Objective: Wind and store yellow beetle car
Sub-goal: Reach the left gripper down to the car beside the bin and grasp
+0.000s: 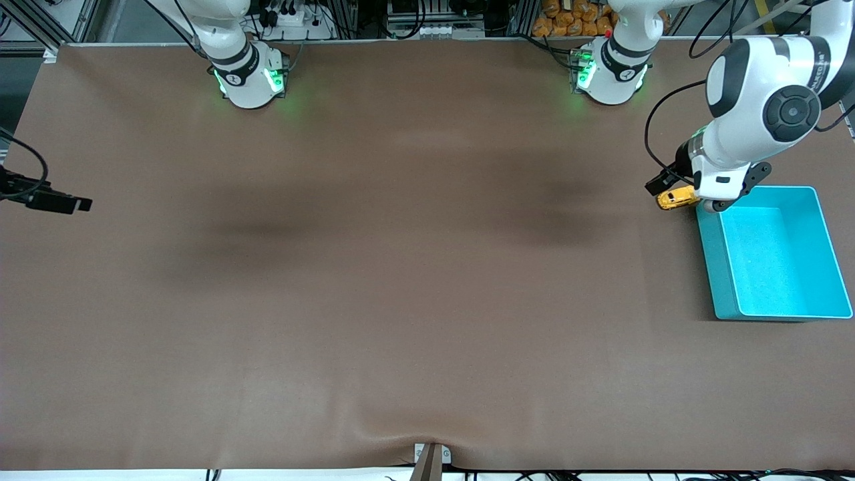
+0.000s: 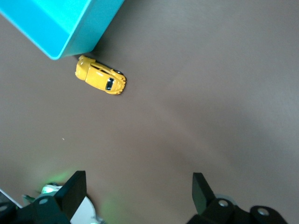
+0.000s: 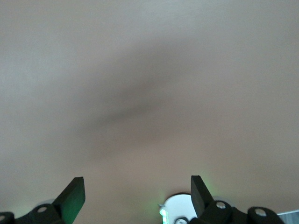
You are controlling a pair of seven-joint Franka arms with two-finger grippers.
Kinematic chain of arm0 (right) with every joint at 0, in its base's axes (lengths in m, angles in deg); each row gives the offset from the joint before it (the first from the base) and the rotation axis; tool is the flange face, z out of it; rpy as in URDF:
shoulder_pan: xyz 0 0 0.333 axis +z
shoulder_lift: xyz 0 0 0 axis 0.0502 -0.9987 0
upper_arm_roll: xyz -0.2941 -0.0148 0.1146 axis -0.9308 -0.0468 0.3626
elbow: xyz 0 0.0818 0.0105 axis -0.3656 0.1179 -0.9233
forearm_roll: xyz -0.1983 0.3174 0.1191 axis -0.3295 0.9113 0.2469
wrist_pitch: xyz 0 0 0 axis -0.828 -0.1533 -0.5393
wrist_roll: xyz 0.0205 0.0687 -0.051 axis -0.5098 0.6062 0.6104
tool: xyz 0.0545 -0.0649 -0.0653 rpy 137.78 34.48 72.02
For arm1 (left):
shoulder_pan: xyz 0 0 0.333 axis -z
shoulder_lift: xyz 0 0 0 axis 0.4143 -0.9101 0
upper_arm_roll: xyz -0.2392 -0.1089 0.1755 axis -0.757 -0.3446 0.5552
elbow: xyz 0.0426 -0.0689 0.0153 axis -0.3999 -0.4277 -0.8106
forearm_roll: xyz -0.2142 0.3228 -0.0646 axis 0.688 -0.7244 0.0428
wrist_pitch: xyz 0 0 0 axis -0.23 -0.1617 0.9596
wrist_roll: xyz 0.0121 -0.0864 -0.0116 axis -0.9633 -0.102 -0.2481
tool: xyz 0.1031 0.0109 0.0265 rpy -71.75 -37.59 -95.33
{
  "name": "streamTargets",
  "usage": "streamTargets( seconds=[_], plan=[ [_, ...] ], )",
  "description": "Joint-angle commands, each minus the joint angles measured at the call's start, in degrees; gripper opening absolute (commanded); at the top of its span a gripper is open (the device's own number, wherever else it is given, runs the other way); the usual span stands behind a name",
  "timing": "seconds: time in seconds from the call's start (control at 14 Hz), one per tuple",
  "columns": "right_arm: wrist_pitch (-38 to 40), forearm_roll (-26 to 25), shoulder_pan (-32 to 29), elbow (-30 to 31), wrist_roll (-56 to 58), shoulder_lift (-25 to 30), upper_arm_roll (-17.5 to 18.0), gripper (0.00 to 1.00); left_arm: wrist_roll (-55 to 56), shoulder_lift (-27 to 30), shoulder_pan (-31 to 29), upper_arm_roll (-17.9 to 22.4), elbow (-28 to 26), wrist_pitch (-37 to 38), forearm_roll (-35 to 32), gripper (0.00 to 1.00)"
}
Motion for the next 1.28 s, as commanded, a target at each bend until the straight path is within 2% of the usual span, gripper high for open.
streamTargets(
  seconds=[0.0,0.36,0.5,0.86,1.07,1.21],
  plan=[
    [1.3,0.2,1.7,-0.2,7.3,2.8,0.0,1.0,4.8,1.9,-4.4,-0.6,-3.9,-4.8,0.7,1.0],
    [0.2,-1.5,6.8,-0.1,9.5,8.0,0.1,1.0,7.0,1.0,-15.0,-0.6,-6.5,-14.0,5.9,1.0],
    [-1.0,-1.6,8.0,1.0,11.2,11.1,0.4,1.0,8.0,1.0,-18.0,-0.6,-6.8,-14.5,8.0,1.0],
    [-3.3,-1.4,8.1,6.8,12.4,17.3,0.4,1.0,15.8,-0.4,-17.8,-2.3,-14.5,-25.3,8.3,1.0],
    [-5.7,-2.6,8.0,6.8,16.1,16.7,0.2,1.0,19.0,-4.3,-18.1,-3.1,-16.5,-30.5,8.3,1.0],
    [-7.4,-6.6,9.4,6.8,15.8,16.5,0.4,1.0,19.0,-6.0,-20.4,-3.0,-16.9,-32.8,8.3,1.0]
  ],
)
